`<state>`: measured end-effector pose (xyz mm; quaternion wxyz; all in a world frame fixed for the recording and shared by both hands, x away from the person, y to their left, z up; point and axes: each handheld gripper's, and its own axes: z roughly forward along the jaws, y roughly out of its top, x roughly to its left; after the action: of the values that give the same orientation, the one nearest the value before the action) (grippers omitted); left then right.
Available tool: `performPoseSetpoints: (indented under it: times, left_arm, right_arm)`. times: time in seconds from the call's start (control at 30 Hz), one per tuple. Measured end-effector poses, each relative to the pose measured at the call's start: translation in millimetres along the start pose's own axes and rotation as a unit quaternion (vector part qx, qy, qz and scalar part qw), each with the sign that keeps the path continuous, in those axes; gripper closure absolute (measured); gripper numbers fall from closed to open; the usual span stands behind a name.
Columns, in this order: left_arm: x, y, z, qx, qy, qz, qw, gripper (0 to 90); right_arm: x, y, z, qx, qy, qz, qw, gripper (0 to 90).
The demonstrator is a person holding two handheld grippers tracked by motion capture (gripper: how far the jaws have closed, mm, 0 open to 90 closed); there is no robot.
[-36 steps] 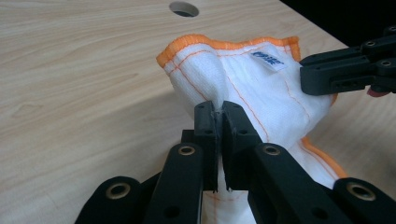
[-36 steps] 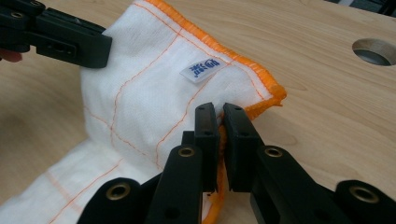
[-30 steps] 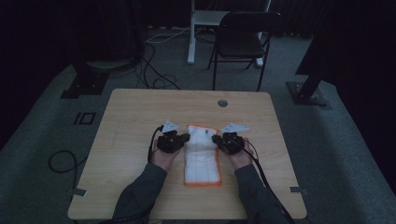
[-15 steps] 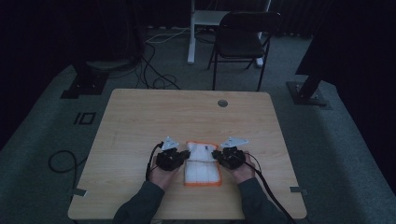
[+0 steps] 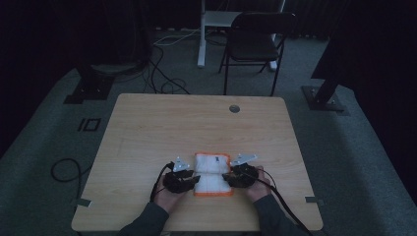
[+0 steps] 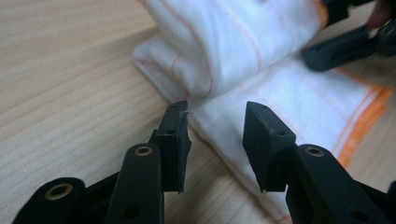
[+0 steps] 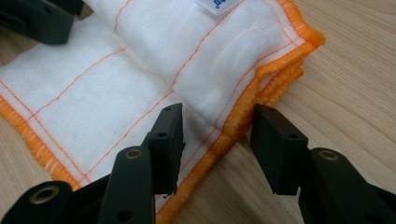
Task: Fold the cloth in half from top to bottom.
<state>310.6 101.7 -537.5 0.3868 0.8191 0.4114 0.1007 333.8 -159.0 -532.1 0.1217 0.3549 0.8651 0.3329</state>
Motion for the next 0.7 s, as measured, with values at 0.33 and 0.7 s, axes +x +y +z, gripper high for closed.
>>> performPoseSetpoints:
  times: [0.33,0.7]
  left_arm:
    - [15.6,9.6,10.9,-0.002,0.025,0.002,0.9997,62.2]
    - [32.8,27.3,8.4,-0.031,0.018,-0.021,0.9991,61.0]
  right_arm:
    - [-6.0,4.6,9.1,-0.013,-0.004,0.013,0.9998,54.6]
    - [-18.2,17.2,21.1,-0.021,-0.019,0.022,0.9993,54.7]
